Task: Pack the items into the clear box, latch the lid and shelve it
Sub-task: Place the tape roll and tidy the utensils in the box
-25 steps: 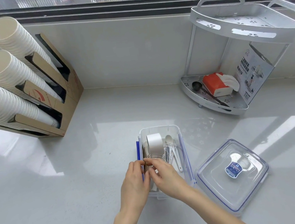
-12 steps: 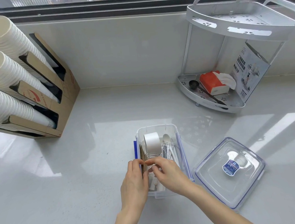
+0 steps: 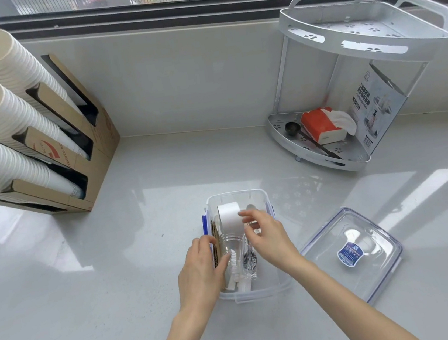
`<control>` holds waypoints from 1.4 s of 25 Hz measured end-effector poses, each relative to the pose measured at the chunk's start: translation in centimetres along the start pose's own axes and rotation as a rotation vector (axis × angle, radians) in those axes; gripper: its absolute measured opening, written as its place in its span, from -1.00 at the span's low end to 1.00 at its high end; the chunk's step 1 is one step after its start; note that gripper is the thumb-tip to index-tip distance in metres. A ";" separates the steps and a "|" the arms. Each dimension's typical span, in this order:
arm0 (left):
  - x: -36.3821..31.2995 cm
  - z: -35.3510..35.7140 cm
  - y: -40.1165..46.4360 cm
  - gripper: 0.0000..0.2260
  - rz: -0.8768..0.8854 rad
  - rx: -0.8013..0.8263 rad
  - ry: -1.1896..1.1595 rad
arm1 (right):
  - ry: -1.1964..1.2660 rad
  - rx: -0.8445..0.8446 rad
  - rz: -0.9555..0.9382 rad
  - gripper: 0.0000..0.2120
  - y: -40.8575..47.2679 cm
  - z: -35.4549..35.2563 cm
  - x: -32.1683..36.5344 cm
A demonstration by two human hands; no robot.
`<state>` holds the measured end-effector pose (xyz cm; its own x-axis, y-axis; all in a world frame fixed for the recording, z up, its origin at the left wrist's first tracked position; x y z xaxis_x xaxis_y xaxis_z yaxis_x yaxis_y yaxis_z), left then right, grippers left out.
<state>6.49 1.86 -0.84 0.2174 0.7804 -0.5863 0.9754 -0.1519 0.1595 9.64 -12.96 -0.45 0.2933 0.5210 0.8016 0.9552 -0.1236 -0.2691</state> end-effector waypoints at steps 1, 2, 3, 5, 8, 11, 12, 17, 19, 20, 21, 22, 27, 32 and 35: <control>-0.3 -0.1 0.4 -0.73 0.029 -0.013 0.004 | -0.010 -0.001 0.027 -0.69 0.6 -0.2 0.1; -0.5 -0.2 0.9 -0.73 0.055 -0.026 0.001 | -0.018 0.012 0.072 -0.66 1.3 -0.1 0.0; -0.6 -0.2 1.5 -0.73 0.075 -0.035 -0.007 | -0.028 0.035 0.125 -0.63 2.0 0.1 -0.1; -0.7 -0.1 2.9 -0.70 0.097 -0.040 -0.018 | -0.052 0.087 0.206 -0.58 2.9 0.8 -0.4; -0.5 0.7 5.1 -0.56 0.150 0.040 0.061 | -0.035 0.113 0.244 -0.67 3.7 1.7 -0.6; -0.1 1.8 6.6 -0.47 0.206 0.187 0.153 | 0.031 0.122 0.268 -0.74 4.1 1.8 -1.1; 0.0 2.0 7.0 -0.47 0.213 0.218 0.168 | 0.039 0.130 0.274 -0.72 4.2 1.7 -1.2; 0.2 1.8 8.1 -0.57 0.234 0.198 0.210 | -0.043 0.089 0.192 -0.72 4.3 1.4 -0.7; 0.3 2.0 8.2 -0.56 0.228 0.209 0.210 | -0.082 0.055 0.136 -0.71 4.2 1.3 -0.2; 0.4 2.1 8.2 -0.56 0.220 0.215 0.212 | -0.112 0.039 0.100 -0.71 4.2 1.2 0.1; 0.5 2.1 8.2 -0.56 0.211 0.218 0.213 | -0.141 0.025 0.065 -0.71 4.1 1.1 0.4; 0.6 2.1 8.2 -0.56 0.205 0.218 0.213 | -0.160 0.016 0.037 -0.71 4.0 1.2 0.6; 0.7 2.0 8.1 -0.56 0.201 0.208 0.193 | -0.286 -0.011 -0.102 -0.80 3.5 2.1 1.8; 0.6 2.1 8.3 -0.56 0.208 0.211 0.200 | -0.363 0.049 -0.193 -0.80 3.3 2.5 2.2; 0.6 2.6 8.3 -0.56 0.221 0.248 0.256 | -0.413 0.098 -0.213 -0.77 3.0 2.9 1.8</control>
<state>14.78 -0.47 -1.91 0.4369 0.8337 -0.3377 0.8921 -0.4496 0.0444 12.94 -9.98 -1.38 0.0316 0.8210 0.5701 0.9781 0.0921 -0.1868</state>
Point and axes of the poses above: each hand's wrist, its own y-axis towards the middle knuckle, its own z-axis out of the palm, x = y × z, the point moved 7 cm from there along y, towards the middle knuckle, and after that the axes turned 13 degrees about z, right-handed, at the moved point
